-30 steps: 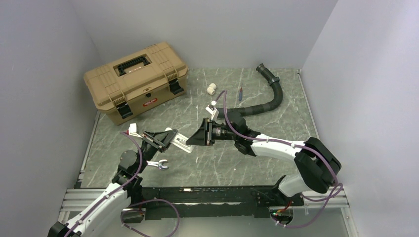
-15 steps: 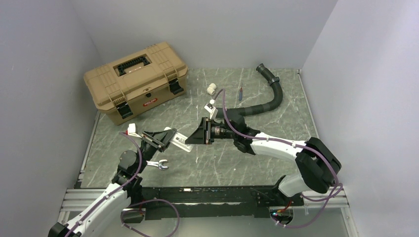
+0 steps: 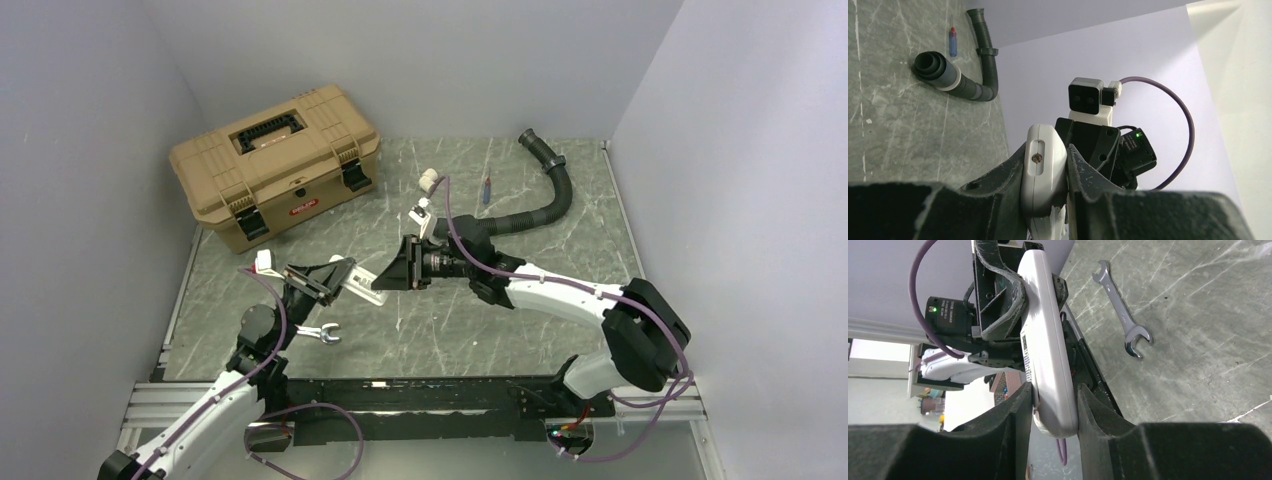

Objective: Load the batteries into the remote control
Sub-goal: Load the battery cover into the remote control.

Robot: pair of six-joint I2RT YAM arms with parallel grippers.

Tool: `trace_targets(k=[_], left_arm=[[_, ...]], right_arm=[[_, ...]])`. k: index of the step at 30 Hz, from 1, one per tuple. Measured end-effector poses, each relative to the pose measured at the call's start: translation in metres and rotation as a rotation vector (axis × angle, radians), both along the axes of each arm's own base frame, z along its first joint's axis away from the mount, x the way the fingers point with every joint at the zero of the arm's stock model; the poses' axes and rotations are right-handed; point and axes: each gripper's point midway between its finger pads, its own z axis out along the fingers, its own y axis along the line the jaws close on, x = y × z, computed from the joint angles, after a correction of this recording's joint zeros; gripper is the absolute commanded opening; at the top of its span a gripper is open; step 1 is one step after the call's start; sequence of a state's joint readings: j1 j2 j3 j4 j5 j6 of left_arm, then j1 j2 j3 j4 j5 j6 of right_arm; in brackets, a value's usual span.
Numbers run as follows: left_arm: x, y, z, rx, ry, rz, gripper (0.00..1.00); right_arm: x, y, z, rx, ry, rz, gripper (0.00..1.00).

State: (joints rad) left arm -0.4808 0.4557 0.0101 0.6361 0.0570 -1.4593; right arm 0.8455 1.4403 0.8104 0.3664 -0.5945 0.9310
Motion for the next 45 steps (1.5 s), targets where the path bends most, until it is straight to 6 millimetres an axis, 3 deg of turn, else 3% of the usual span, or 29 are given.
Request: trace_targets(k=[13, 21, 26, 33, 36, 40, 43, 45], left_arm=[[0.005, 0.004, 0.008, -0.012, -0.036, 0.028, 0.0], [0.002, 0.004, 0.025, -0.025, -0.118, 0.026, 0.0], [-0.006, 0.002, 0.036, -0.016, -0.184, 0.006, 0.0], [-0.015, 0.0, 0.044, 0.003, -0.249, -0.022, 0.0], [-0.017, -0.001, 0.047, 0.009, -0.273, -0.028, 0.0], [-0.02, -0.007, 0.045, 0.035, -0.287, -0.058, 0.0], [-0.024, -0.012, 0.042, 0.047, -0.294, -0.093, 0.0], [-0.025, -0.014, 0.043, 0.049, -0.301, -0.108, 0.0]], right_arm=[[0.006, 0.004, 0.006, -0.069, -0.091, -0.023, 0.0], [0.005, 0.005, 0.018, -0.109, -0.191, -0.011, 0.0], [-0.001, 0.003, 0.024, -0.117, -0.231, 0.007, 0.17], [-0.009, 0.001, 0.03, -0.116, -0.252, 0.025, 0.31], [-0.011, 0.001, 0.03, -0.116, -0.254, 0.029, 0.47], [-0.01, -0.001, 0.024, -0.142, -0.272, 0.03, 0.61], [-0.011, -0.003, 0.018, -0.166, -0.273, 0.035, 0.65], [-0.012, -0.003, 0.017, -0.173, -0.276, 0.039, 0.59]])
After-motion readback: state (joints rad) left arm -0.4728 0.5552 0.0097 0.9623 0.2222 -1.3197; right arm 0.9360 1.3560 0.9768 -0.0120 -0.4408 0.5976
